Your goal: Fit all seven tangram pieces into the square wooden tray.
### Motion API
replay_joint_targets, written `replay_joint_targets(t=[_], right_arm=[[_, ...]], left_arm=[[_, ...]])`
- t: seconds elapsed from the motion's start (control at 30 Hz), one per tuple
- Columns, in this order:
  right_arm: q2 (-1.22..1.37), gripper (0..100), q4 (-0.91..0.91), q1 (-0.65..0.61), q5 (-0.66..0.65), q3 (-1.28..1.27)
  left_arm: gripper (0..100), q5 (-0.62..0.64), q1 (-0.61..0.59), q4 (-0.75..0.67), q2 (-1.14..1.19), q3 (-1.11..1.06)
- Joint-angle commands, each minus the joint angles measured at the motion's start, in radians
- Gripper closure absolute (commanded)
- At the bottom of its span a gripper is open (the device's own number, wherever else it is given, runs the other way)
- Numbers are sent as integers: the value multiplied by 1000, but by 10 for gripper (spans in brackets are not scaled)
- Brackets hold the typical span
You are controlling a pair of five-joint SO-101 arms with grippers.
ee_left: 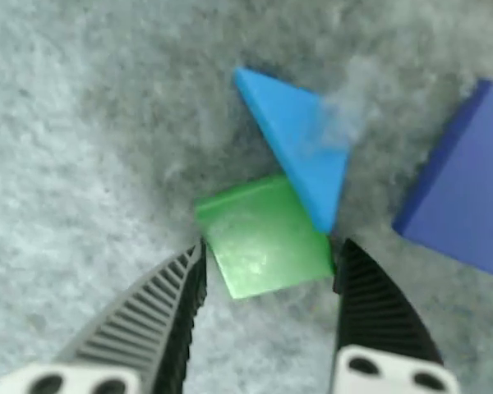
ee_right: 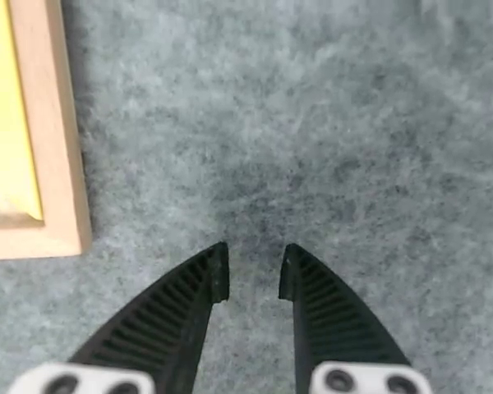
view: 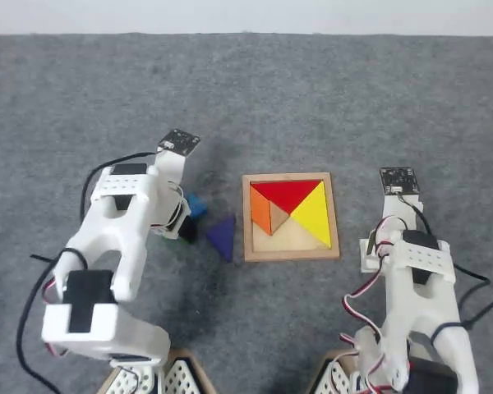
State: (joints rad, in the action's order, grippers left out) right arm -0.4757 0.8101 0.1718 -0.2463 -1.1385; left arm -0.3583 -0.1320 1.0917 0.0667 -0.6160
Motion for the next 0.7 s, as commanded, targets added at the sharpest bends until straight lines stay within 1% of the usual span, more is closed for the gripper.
replay_joint_targets(t=[0.0, 0.27, 0.37, 0.5, 0.6, 0.67], right_arm=[[-31, 873, -15, 15, -9, 8], [-36, 873, -15, 15, -9, 8], [-38, 873, -15, 15, -9, 8], [-38, 873, -15, 15, -9, 8], [-38, 873, -15, 15, -9, 8], [-38, 873, -15, 15, -9, 8]], left_arm=[[761, -9, -6, -69, 25, 7], [791, 18, 0, 9, 144, 145], [837, 11, 2, 29, 167, 160], [885, -9, 2, 43, 167, 156], [892, -6, -6, 43, 141, 157], [892, -5, -6, 61, 81, 156]])
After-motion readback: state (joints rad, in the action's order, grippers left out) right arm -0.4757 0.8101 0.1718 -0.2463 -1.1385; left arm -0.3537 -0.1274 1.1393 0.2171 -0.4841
